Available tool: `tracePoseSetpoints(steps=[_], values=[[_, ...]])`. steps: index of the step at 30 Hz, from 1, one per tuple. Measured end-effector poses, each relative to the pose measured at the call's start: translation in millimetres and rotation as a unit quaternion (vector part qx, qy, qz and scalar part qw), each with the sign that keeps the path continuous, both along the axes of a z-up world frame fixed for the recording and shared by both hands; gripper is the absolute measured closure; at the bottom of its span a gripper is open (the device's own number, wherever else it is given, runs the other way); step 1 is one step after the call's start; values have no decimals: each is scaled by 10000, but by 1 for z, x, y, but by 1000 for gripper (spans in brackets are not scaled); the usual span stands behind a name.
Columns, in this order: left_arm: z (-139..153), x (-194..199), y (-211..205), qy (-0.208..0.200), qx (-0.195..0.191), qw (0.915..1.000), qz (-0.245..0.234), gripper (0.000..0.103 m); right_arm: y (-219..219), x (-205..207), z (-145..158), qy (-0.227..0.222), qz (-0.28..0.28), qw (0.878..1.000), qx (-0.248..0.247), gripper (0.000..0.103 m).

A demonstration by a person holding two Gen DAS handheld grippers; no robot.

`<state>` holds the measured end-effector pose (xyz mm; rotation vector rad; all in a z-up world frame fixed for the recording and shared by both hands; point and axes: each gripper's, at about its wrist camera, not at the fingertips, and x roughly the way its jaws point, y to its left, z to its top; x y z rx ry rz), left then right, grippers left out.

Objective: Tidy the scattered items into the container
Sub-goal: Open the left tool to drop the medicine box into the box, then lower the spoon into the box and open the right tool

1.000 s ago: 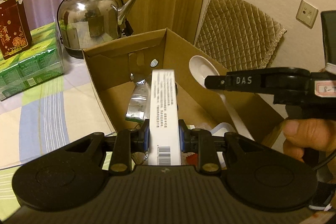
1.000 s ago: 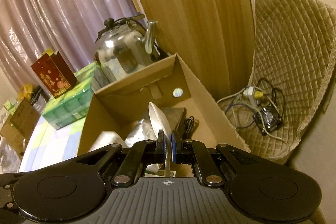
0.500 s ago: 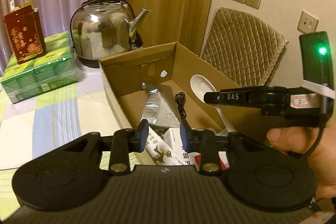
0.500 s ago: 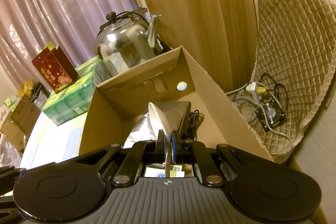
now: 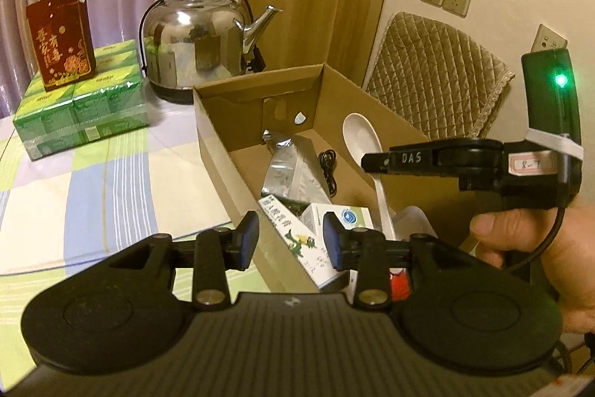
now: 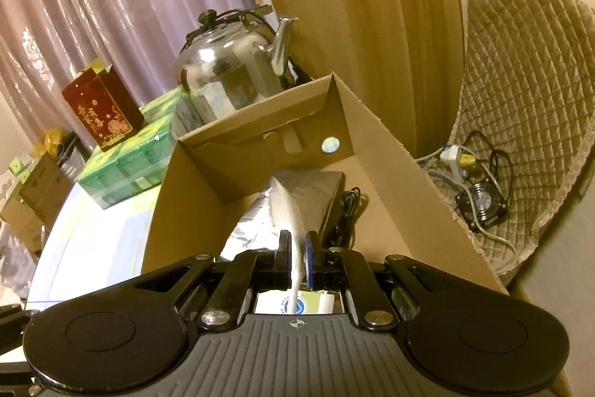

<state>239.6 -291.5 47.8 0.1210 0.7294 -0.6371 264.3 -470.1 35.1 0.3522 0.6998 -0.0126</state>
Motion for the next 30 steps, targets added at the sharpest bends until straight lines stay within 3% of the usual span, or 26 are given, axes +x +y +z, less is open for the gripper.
tracePoseSetpoints(steps=[2, 3, 14, 17, 21, 23, 25, 30], values=[[-1, -1, 3, 26, -10, 10000, 33, 71, 0, -1, 0, 4, -30, 10000, -28, 71], [-2, -2, 5, 36, -15, 10000, 48, 71, -1, -2, 0, -14, -37, 10000, -31, 51], [0, -9, 16, 60, -71, 9999, 138, 69, -1, -22, 5, -48, -56, 10000, -52, 48], [1, -14, 18, 64, -88, 9998, 172, 65, -1, -33, 11, -109, -77, 9998, -111, 42], [3, -23, 23, 36, -74, 9996, 262, 52, 0, -53, 25, -304, -33, 9991, -307, 18], [6, -28, 25, 3, -57, 9995, 302, 49, 2, -64, 32, -397, 5, 9983, -423, 11], [8, -35, 27, -40, -55, 9994, 334, 37, 2, -78, 38, -482, 27, 9975, -518, 2], [12, -55, 35, -138, -51, 9987, 482, 11, 2, -112, 48, -547, 78, 9956, -754, 2]])
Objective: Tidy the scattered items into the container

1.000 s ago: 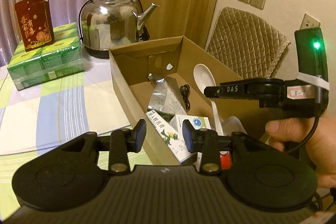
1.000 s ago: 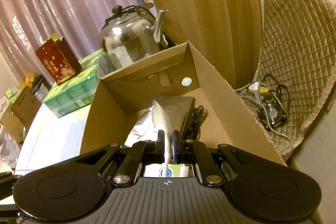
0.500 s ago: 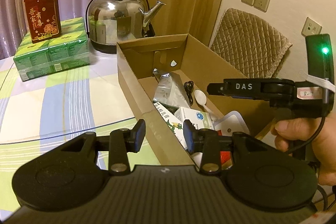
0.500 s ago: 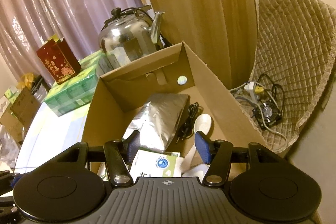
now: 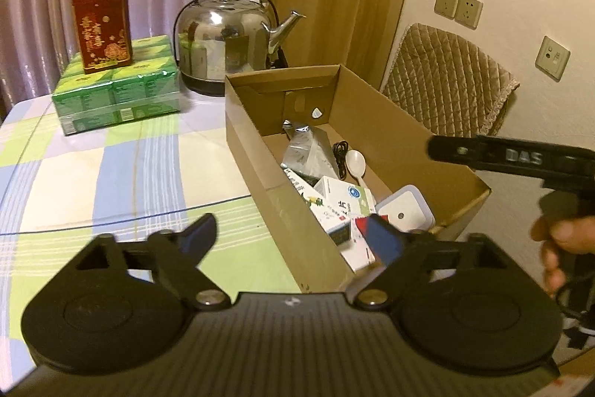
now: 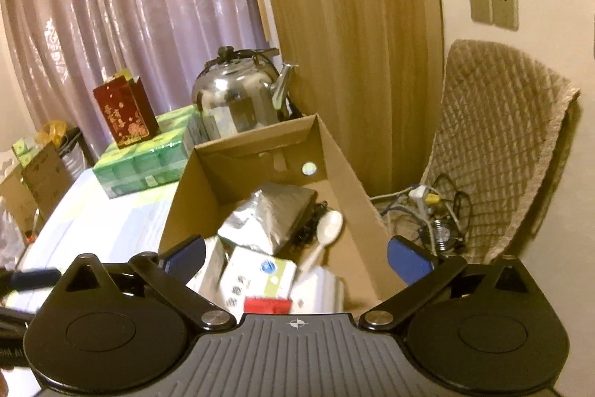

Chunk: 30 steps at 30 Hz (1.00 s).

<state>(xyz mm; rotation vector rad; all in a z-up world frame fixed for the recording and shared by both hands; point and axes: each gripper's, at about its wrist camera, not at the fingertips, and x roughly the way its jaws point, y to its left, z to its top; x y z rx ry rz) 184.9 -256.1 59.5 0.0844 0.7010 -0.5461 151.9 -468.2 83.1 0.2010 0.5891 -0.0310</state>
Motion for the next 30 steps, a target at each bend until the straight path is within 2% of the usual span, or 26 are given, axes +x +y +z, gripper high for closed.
tracePoseSetpoints(steps=[3, 13, 18, 21, 25, 30], values=[[2, -14, 4, -91, 28, 9999, 118, 1, -1, -21, 2, 18, -10, 9999, -100, 2], [6, -61, 11, 87, -102, 9994, 304, 1, 13, -86, 6, 216, 100, 9991, -362, 2], [8, -84, 13, 187, -141, 9982, 547, 1, 13, -119, 7, 307, 80, 9993, -198, 2], [10, -99, 11, 260, -185, 9980, 543, 1, 11, -134, 9, 371, -25, 9991, -216, 2], [12, -119, 7, 246, -28, 9984, 509, 1, 8, -152, 13, 369, -81, 9989, -266, 2], [15, -138, 8, 317, -95, 9979, 553, 1, 12, -172, 19, 351, -46, 9986, -399, 2]])
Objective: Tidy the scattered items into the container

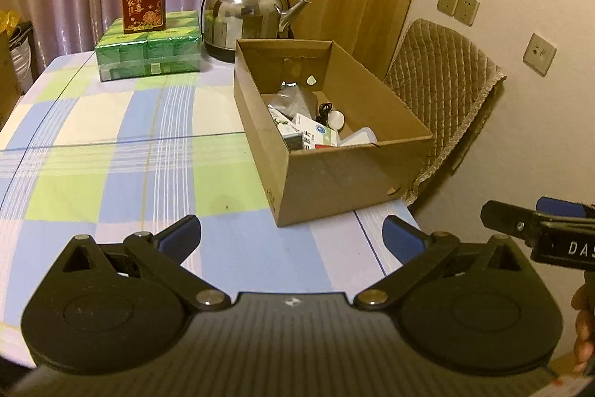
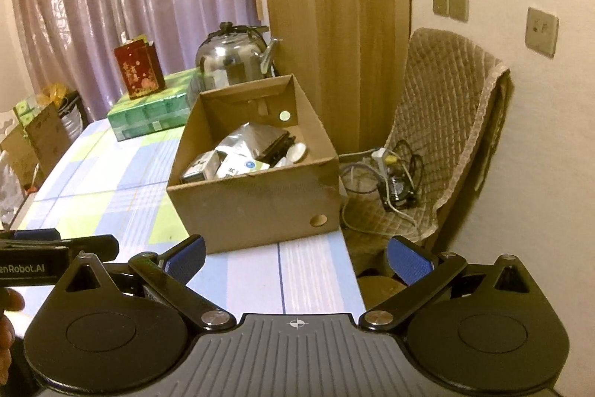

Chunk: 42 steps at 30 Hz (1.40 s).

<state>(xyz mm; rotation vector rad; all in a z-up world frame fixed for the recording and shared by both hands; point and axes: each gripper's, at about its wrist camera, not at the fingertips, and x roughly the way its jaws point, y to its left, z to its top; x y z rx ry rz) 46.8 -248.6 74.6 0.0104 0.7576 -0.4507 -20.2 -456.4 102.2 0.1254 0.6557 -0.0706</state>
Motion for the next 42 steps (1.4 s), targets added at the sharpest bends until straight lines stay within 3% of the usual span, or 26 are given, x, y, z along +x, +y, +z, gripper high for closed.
tracePoseSetpoints(steps=[14, 26, 42], values=[[4, -46, 21, -191, 107, 9995, 213, 1, 22, -34, 5, -189, 39, 9995, -257, 2], [5, -57, 36, -189, 75, 9991, 380, 1, 35, -45, 10, -225, 95, 9995, -198, 2], [-5, -54, 43, -117, 61, 9990, 437, 1, 40, -44, -6, 8, 70, 9998, -172, 2]])
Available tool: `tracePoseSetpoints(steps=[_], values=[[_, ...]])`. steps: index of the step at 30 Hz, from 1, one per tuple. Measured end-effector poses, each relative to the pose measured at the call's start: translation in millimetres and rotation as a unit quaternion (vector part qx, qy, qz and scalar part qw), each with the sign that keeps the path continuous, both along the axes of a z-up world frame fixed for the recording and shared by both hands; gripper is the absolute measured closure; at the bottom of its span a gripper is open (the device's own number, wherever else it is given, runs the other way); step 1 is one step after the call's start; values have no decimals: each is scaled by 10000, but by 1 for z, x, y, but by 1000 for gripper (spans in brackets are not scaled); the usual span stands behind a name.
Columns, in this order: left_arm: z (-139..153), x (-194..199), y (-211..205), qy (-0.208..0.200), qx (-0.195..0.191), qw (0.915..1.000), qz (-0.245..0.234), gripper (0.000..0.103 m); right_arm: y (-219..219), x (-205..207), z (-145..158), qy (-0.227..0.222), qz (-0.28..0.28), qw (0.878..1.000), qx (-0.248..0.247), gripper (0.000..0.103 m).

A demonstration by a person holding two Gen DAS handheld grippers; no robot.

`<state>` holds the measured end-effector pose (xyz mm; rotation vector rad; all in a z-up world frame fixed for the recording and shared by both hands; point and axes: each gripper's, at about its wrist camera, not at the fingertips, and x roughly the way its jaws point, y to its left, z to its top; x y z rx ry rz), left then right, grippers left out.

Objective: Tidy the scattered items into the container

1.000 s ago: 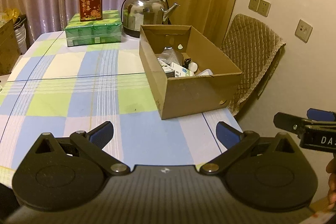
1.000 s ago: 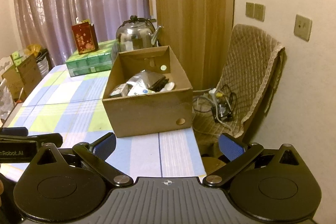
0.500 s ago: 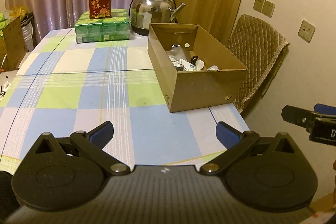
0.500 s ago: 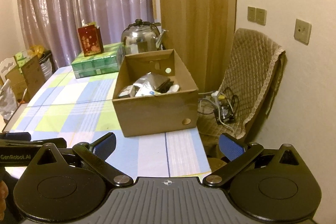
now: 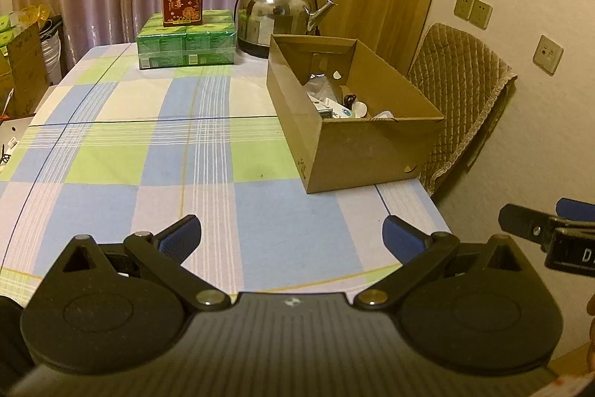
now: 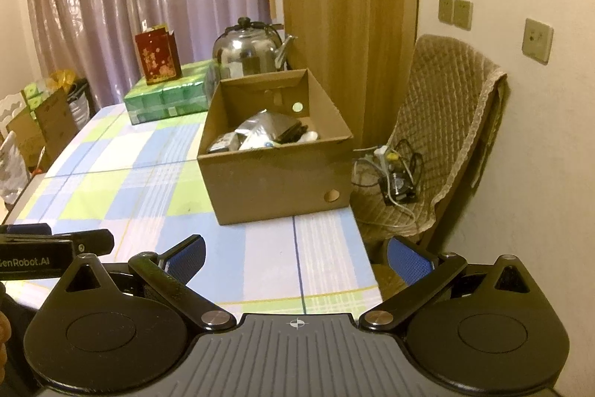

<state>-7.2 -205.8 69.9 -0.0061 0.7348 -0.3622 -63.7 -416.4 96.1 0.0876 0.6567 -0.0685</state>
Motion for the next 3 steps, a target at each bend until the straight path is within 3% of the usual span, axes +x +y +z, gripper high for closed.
tracePoseSetpoints(steps=[3], values=[[0, 0, 0, -2, -6, 10000, 5, 1, 1, 0, -2, 12, 1, 10000, -3, 2]])
